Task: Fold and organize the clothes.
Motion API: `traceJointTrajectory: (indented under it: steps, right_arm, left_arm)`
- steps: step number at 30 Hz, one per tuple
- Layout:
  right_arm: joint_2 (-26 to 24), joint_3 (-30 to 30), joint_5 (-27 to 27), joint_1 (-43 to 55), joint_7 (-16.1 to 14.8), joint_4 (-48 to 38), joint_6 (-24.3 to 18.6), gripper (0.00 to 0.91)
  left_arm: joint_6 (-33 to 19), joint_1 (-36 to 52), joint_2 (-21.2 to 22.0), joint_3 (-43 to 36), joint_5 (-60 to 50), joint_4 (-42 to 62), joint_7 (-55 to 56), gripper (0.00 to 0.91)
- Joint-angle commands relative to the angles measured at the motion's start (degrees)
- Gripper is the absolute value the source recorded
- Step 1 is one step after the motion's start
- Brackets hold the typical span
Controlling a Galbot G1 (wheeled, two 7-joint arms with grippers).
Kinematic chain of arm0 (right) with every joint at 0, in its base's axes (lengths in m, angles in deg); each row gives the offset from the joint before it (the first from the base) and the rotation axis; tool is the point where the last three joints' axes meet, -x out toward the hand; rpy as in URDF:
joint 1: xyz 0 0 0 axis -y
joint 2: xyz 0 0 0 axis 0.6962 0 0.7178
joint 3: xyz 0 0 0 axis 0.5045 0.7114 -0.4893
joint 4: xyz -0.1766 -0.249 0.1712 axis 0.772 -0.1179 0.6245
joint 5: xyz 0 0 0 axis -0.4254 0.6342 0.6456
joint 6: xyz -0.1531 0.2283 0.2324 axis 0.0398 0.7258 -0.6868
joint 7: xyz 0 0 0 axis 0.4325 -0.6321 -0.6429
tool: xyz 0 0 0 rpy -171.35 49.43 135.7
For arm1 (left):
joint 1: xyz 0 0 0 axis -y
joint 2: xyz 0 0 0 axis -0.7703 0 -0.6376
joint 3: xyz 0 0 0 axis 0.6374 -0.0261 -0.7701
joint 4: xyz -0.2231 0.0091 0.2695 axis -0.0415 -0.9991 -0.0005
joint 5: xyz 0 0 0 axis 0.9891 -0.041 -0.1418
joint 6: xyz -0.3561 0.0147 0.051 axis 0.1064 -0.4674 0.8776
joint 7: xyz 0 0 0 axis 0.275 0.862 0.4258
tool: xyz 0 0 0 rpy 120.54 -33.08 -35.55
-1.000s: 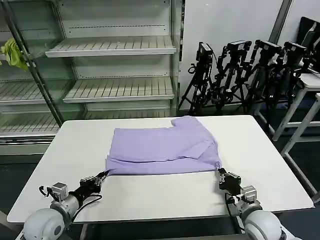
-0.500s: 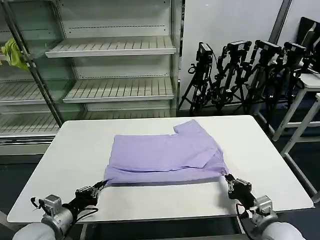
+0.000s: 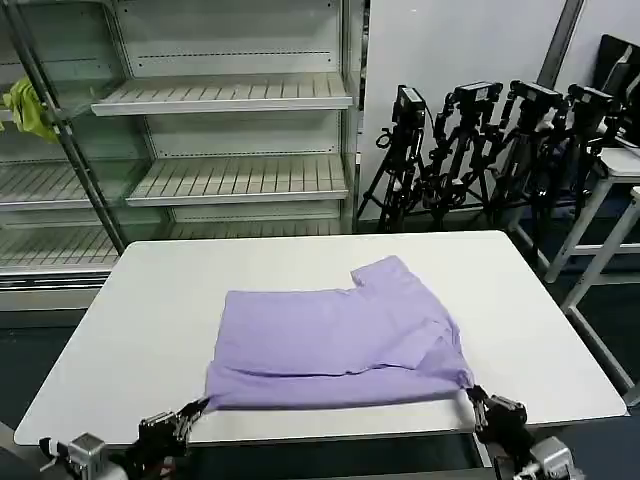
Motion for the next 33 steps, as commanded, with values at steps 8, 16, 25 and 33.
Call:
traceJointTrajectory:
  steps: [8, 16, 25, 33]
  right_arm:
    - [-0.5, -3.1, -2.2, -8.5, 1.9, 1.5, -0.9, 0.000]
    - [-1.0, -2.9, -1.7, -6.4, 3.5, 0.9, -0.5, 0.907]
    - [-0.8, -3.3, -1.6, -5.8, 4.2, 2.1, -0.4, 0.907]
    - [-0.7, -5.6, -1.4, -6.7, 5.3, 4.0, -0.4, 0.907]
  left_arm:
    - [-0.1, -6.9, 0.5, 2.1, -1.0, -3.6, 0.1, 0.071]
    - [0.2, -7.0, 1.2, 1.9, -1.0, -5.5, 0.3, 0.907]
    - [0.2, -6.2, 1.2, 2.8, -0.6, -6.7, 0.2, 0.907]
    - [0.4, -4.6, 1.1, 4.9, 0.1, -7.7, 0.4, 0.907]
